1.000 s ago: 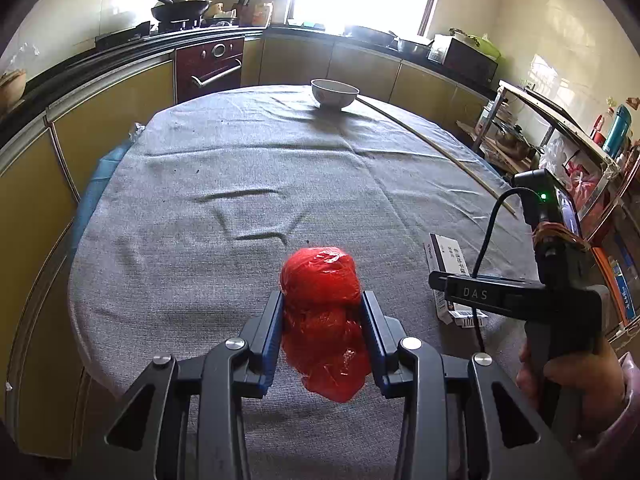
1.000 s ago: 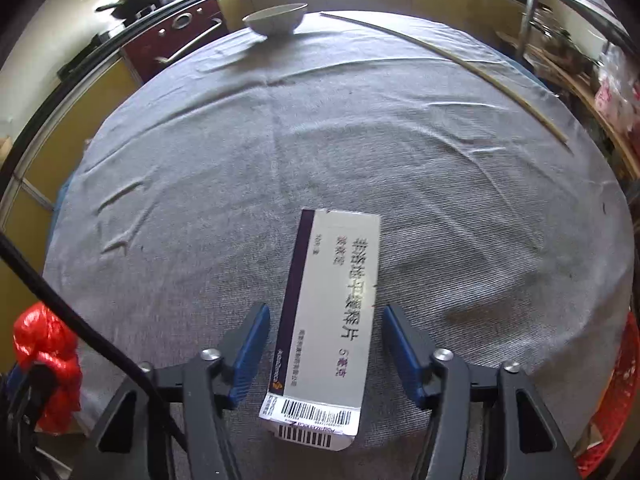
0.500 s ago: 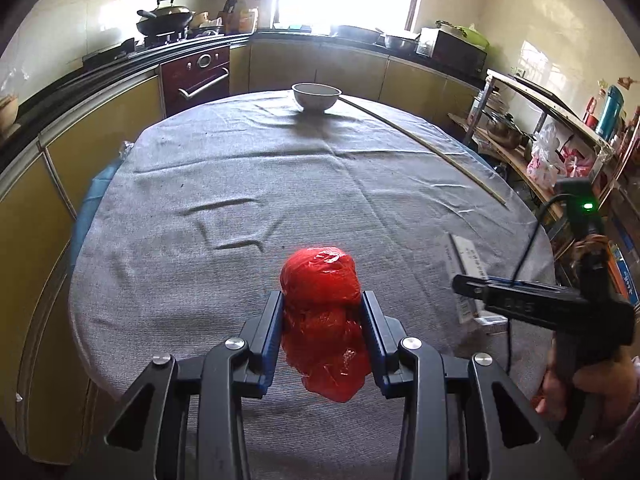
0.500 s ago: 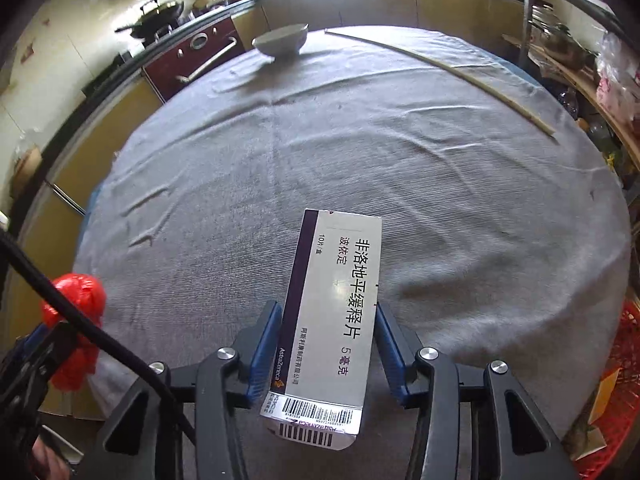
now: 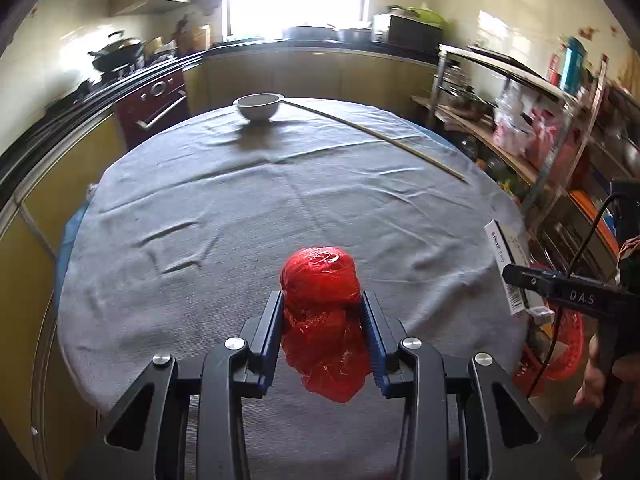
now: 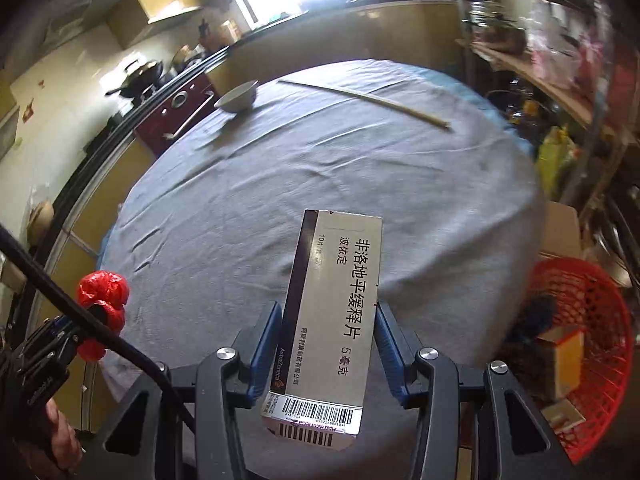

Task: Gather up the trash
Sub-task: 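Carry the red bag and the medicine box over the red basket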

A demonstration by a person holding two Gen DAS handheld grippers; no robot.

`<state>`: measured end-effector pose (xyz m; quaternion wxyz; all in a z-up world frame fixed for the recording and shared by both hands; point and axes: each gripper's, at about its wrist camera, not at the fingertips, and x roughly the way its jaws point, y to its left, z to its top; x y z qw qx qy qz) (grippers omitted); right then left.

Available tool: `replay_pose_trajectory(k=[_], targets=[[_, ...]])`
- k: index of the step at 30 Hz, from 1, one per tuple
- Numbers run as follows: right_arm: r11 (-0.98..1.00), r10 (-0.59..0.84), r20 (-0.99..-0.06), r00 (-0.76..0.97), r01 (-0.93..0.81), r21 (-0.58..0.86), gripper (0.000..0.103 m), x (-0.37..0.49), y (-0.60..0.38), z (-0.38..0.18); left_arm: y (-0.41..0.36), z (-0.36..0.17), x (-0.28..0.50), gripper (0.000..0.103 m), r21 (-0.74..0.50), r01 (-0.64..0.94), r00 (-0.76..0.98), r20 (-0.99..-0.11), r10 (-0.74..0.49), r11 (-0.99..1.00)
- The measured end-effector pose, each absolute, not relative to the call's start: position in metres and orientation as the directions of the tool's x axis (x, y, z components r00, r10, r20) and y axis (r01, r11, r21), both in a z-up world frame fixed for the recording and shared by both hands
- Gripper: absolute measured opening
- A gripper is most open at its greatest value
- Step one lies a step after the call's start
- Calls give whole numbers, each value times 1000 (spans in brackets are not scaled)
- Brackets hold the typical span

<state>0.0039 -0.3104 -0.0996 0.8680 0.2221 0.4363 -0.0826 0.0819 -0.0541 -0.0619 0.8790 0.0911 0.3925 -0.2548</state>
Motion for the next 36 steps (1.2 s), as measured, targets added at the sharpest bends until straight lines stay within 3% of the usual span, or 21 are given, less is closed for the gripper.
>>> replay_pose_trajectory(k=[20,36], targets=[[821,-93,-721,686,462,334,50,-95,-398,-80,-146,-52,22,40,69,701,508,-747,-428,710],[730,-154,-729,667,574,371,50,-160,-456,-102,-243,-58,-8,40,53,848,377,-758,-531,527]])
